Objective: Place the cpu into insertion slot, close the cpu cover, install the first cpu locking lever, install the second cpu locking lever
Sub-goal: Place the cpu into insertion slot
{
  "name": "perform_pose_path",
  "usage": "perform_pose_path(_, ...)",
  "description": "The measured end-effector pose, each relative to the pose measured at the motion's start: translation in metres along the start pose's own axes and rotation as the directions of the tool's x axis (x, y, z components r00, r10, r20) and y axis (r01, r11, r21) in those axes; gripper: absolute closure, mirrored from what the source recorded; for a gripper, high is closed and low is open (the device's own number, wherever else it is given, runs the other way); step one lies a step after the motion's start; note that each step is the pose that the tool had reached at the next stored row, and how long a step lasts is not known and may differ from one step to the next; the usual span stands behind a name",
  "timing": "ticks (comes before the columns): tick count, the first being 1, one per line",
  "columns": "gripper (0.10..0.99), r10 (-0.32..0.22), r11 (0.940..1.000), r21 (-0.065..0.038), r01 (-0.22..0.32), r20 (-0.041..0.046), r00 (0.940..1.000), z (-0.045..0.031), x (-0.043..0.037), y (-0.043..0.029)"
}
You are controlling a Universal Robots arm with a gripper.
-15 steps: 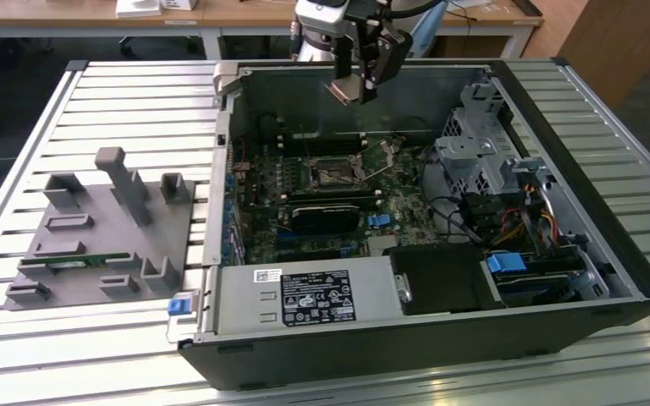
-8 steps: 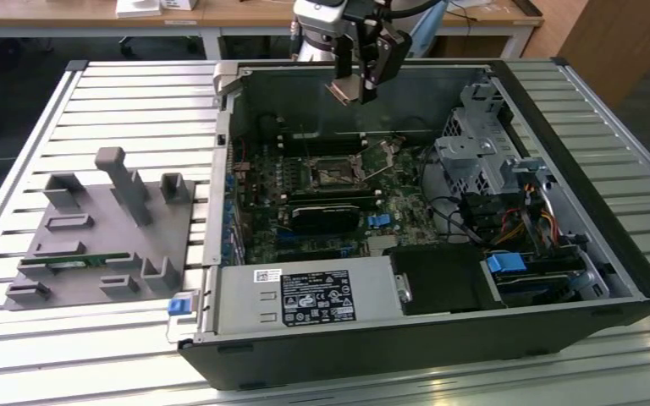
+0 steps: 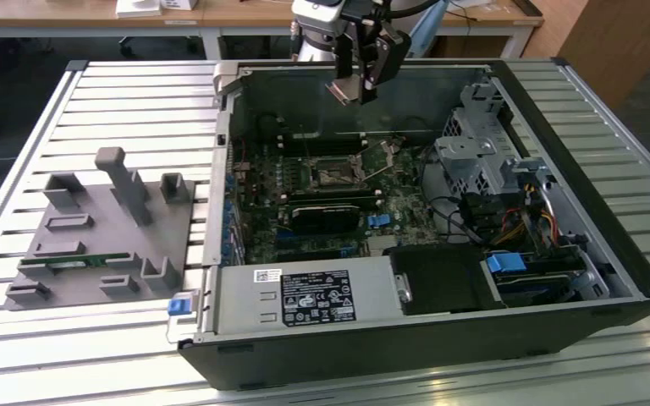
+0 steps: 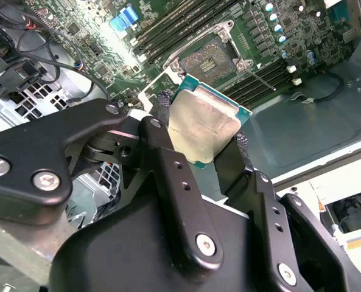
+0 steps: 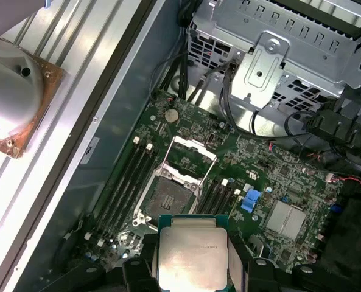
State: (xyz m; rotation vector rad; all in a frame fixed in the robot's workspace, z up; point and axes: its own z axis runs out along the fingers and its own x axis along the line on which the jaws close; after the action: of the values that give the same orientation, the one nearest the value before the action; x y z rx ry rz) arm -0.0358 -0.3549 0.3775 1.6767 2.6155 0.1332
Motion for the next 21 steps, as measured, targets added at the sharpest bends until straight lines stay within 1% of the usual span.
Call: perform_pose_path(21, 0.545, 0.057, 0.9984, -0.001, -0.057, 0.0050, 0.9983, 0.0001, 0.0000, 0.0000)
